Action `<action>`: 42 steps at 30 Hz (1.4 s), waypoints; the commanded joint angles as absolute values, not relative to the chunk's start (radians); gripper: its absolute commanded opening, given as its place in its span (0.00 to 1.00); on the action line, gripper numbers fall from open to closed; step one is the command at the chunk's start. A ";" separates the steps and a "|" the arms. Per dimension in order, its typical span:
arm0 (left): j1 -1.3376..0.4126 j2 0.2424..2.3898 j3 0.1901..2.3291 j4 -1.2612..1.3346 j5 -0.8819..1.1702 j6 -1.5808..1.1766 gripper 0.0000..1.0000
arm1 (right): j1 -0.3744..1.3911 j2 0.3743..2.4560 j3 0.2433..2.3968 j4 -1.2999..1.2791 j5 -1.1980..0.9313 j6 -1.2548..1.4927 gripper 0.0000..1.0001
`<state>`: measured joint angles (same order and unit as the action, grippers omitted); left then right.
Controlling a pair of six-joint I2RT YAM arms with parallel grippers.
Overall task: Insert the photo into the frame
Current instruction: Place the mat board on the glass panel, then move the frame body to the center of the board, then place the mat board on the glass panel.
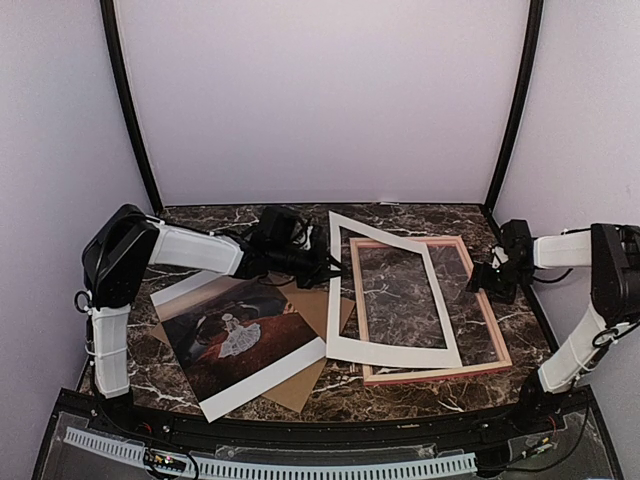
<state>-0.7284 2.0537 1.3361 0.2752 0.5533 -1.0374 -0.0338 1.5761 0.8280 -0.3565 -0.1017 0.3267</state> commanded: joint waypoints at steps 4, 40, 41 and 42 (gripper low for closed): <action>-0.747 2.029 1.273 0.345 0.488 -1.090 0.00 | -0.032 1.588 0.765 -0.264 -0.204 0.367 0.76; -0.836 2.289 1.518 0.356 0.407 -1.174 0.02 | 0.095 1.515 0.799 -0.319 -0.161 0.381 0.76; -0.837 2.290 1.521 0.353 0.408 -1.174 0.04 | 0.094 1.515 0.800 -0.319 -0.160 0.380 0.76; -0.839 2.292 1.521 0.352 0.409 -1.173 0.04 | 0.095 1.516 0.801 -0.320 -0.159 0.380 0.76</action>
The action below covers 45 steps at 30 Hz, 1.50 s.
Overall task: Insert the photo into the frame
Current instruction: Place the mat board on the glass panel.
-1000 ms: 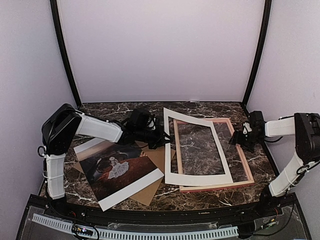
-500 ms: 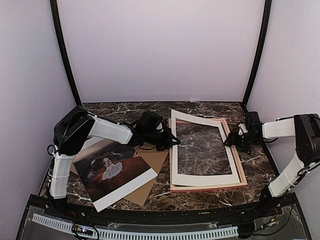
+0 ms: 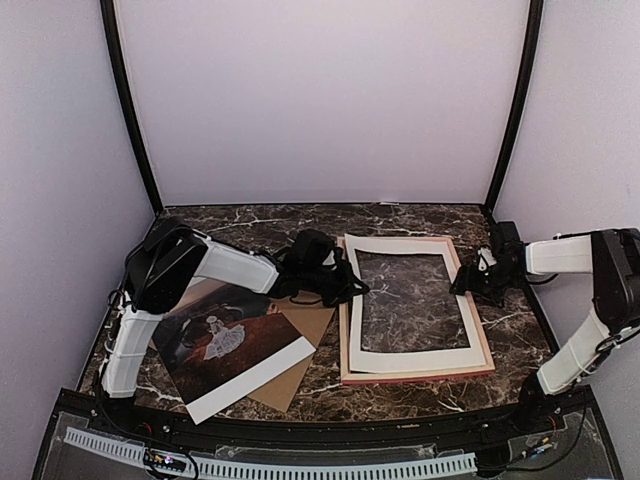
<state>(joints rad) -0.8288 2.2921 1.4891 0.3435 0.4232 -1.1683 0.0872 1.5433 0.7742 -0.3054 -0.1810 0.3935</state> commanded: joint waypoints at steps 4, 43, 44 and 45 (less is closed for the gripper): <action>-0.840 2.291 1.525 0.335 0.410 -1.163 0.13 | 0.095 1.517 0.802 -0.318 -0.163 0.378 0.76; -0.845 2.123 1.514 0.007 0.251 -0.902 0.67 | 0.094 1.534 0.785 -0.296 -0.181 0.371 0.76; -0.845 2.121 1.510 0.006 0.247 -0.895 0.67 | 0.095 1.534 0.785 -0.296 -0.181 0.373 0.76; -0.844 2.116 1.509 0.006 0.237 -0.891 0.67 | 0.094 1.533 0.787 -0.296 -0.181 0.374 0.76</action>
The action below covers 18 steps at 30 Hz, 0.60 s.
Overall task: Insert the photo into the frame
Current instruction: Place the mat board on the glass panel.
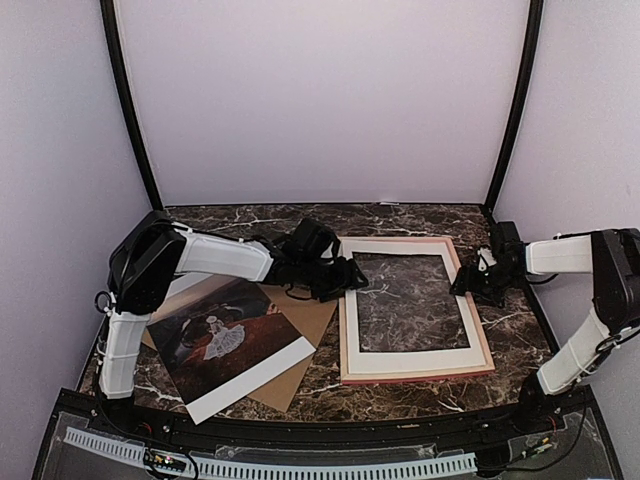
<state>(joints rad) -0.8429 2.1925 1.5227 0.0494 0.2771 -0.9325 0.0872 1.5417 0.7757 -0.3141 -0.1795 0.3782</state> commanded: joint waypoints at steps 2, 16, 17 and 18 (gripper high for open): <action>-0.845 2.111 1.507 0.006 0.225 -0.879 0.67 | 0.094 1.531 0.788 -0.296 -0.183 0.373 0.76; -0.845 2.089 1.499 -0.054 0.158 -0.809 0.67 | 0.094 1.528 0.802 -0.307 -0.179 0.370 0.76; -0.845 2.085 1.499 -0.060 0.154 -0.806 0.67 | 0.094 1.528 0.804 -0.308 -0.179 0.370 0.76; -0.844 2.083 1.500 -0.063 0.152 -0.797 0.67 | 0.095 1.526 0.805 -0.310 -0.179 0.369 0.76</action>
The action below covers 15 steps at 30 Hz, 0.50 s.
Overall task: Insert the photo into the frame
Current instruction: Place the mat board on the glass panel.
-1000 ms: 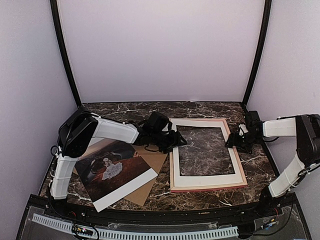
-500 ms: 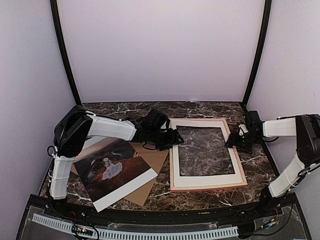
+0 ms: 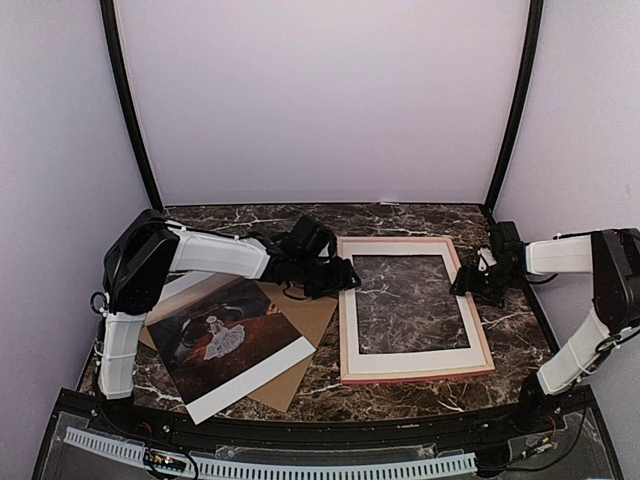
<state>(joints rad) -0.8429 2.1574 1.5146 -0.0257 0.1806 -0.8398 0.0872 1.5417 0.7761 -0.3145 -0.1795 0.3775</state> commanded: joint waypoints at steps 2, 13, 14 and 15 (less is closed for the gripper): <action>-0.845 2.068 1.500 -0.077 0.134 -0.768 0.67 | 0.094 1.516 0.805 -0.313 -0.171 0.367 0.76; -0.787 1.848 1.429 -0.244 0.030 -0.597 0.72 | 0.094 1.531 0.837 -0.377 -0.065 0.327 0.72; -0.778 1.808 1.397 -0.258 0.031 -0.588 0.72 | 0.094 1.529 0.842 -0.383 -0.054 0.326 0.72; -0.757 1.786 1.378 -0.262 0.028 -0.575 0.73 | 0.094 1.521 0.845 -0.385 -0.046 0.325 0.72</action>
